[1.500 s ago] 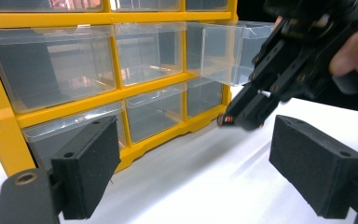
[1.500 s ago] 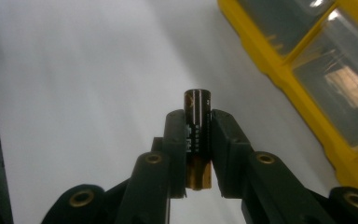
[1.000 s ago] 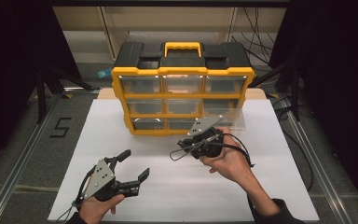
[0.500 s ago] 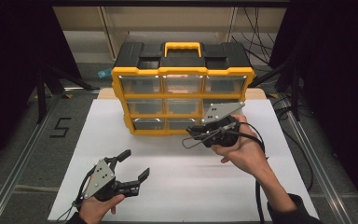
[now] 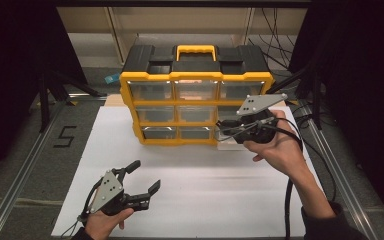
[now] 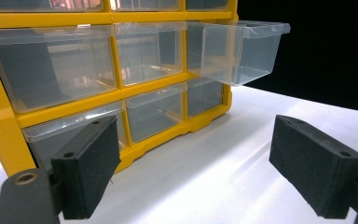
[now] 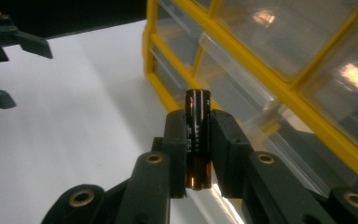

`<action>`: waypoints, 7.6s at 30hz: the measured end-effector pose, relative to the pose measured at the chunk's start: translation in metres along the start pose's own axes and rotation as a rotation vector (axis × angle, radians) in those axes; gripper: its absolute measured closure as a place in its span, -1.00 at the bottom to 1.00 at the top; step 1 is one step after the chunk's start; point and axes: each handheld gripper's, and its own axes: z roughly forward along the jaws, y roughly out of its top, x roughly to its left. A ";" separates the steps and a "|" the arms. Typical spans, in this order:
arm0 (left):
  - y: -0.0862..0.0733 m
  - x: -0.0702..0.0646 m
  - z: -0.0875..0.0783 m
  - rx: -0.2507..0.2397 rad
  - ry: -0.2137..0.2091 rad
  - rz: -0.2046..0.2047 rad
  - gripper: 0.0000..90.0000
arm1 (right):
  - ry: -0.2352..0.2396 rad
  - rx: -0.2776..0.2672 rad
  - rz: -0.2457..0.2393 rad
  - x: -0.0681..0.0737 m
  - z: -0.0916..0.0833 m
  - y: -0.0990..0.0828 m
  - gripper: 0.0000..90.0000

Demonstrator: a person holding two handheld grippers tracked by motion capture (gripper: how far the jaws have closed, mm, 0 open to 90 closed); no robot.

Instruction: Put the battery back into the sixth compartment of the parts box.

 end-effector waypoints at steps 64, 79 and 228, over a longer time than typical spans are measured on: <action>0.000 0.000 0.000 0.003 0.001 -0.001 -0.65 | -0.047 0.190 0.059 -0.058 0.019 -0.025 0.71; 0.000 0.000 0.000 0.004 0.001 -0.002 -0.65 | -0.042 0.224 0.063 -0.059 0.029 -0.029 0.70; 0.001 -0.002 0.000 -0.003 -0.012 -0.003 -0.65 | -0.063 -0.328 0.265 0.052 0.027 -0.149 -0.57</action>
